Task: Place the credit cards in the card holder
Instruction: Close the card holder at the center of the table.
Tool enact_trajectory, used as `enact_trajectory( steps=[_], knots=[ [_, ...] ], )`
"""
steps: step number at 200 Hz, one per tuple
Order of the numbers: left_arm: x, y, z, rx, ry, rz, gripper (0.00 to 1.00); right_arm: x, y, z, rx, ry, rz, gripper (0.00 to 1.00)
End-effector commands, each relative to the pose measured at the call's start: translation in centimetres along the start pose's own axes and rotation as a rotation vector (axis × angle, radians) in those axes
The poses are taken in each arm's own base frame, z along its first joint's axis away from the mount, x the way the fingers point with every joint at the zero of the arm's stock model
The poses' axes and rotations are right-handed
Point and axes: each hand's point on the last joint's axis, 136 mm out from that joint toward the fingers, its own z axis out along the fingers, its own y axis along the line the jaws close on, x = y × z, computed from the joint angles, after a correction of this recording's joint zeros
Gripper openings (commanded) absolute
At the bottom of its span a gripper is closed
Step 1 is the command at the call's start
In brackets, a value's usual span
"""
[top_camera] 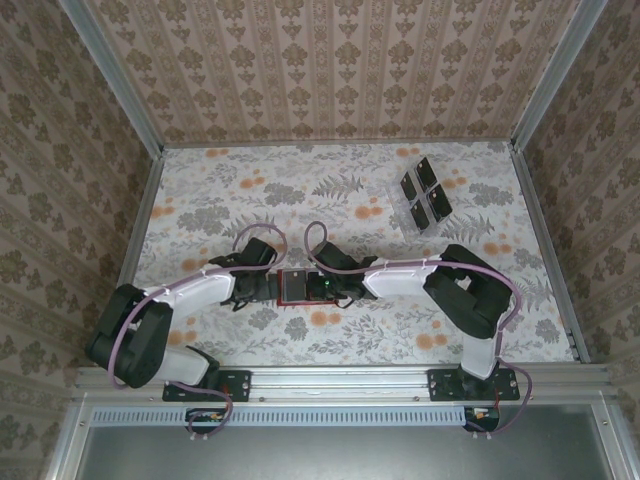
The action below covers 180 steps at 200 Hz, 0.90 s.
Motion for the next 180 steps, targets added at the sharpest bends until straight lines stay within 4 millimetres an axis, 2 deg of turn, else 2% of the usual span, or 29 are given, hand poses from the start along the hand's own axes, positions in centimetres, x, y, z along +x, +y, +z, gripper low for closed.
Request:
enact_trajectory(
  steps=[1,125,158,180],
  knots=[
    [1.6,0.2,0.8,-0.012,0.048,0.001,1.0,-0.1,1.3,0.3,-0.032,0.01,0.005,0.0],
    [2.7,-0.3,1.3,-0.001,0.059,0.003,1.0,-0.2,3.4,1.5,-0.101,0.05,0.011,0.0],
    [2.3,-0.1,0.7,-0.008,0.04,0.002,1.0,-0.3,3.0,0.9,-0.087,0.037,0.006,0.0],
    [1.7,0.3,0.1,-0.019,0.024,-0.011,1.0,-1.1,2.8,-0.5,-0.095,0.009,0.01,0.0]
  ],
)
